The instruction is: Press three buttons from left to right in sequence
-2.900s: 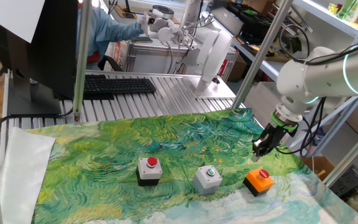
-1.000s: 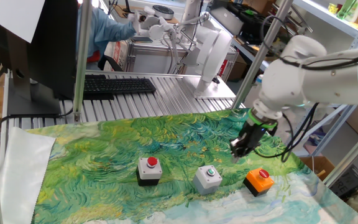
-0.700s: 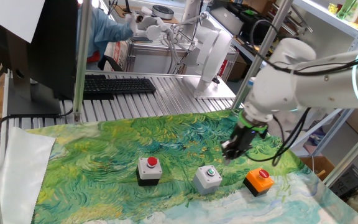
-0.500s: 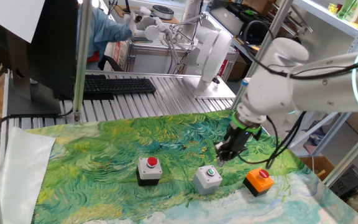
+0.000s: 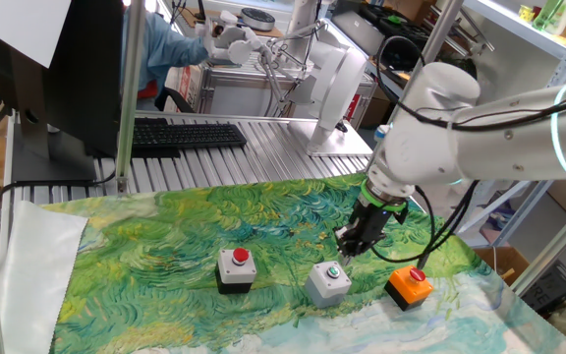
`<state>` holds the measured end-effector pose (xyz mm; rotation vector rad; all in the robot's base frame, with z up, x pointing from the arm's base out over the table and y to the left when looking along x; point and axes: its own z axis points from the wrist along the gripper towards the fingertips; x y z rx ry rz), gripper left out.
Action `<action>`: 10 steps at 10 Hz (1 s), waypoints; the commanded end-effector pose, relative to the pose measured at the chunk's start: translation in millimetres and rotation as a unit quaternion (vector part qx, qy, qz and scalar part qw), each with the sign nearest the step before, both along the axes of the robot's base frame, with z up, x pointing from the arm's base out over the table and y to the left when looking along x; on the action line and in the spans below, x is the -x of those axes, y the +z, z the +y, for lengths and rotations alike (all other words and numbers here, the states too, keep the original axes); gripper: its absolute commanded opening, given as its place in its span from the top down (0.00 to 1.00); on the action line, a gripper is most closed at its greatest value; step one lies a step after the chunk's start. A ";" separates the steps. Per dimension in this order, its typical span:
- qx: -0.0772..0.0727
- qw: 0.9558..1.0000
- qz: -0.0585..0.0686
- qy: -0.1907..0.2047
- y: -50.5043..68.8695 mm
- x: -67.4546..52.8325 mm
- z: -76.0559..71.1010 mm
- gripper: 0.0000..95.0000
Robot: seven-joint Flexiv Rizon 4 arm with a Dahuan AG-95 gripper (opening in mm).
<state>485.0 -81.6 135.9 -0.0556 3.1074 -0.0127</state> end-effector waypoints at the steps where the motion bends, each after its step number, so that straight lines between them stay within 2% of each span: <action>1: 0.008 1.000 -0.007 0.002 -5.0 -3.3 -11.1 1.00; 2: 0.005 1.000 -0.009 0.004 -10.4 -8.4 -25.4 1.00; 3: -0.001 1.000 -0.011 -0.003 -13.3 -10.7 -31.0 1.00; 5: -0.014 1.000 -0.010 -0.007 -12.3 -11.0 -29.7 1.00; 6: -0.025 1.000 -0.011 -0.012 -10.2 -11.2 -26.2 1.00; 8: -0.026 1.000 -0.009 -0.014 -3.9 -12.6 -16.7 1.00; 10: -0.024 1.000 -0.009 -0.013 -5.3 -13.3 -14.9 1.00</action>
